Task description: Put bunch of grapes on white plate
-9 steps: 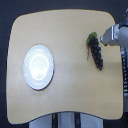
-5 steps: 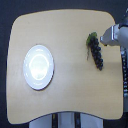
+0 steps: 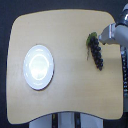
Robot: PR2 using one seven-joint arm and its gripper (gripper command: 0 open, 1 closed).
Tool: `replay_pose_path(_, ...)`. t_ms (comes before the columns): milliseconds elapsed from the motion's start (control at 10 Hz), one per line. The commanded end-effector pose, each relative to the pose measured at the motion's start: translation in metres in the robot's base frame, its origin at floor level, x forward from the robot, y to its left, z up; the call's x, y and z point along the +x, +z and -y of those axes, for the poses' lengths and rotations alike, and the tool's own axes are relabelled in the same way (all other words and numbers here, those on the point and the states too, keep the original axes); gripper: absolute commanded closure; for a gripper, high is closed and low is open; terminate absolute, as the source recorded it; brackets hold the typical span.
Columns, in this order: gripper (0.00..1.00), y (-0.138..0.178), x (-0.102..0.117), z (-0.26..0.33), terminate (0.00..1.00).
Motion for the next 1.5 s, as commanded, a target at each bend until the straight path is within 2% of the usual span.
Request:
replay_pose_path(0, 0.00, -0.039, 0.038, -0.018, 0.00)
replay_pose_path(200, 0.00, -0.058, 0.045, -0.025, 0.00)
replay_pose_path(600, 0.00, -0.105, 0.044, -0.035, 0.00)
replay_pose_path(900, 0.00, -0.122, 0.048, -0.035, 0.00)
replay_pose_path(1400, 0.00, -0.159, 0.042, -0.047, 0.00)
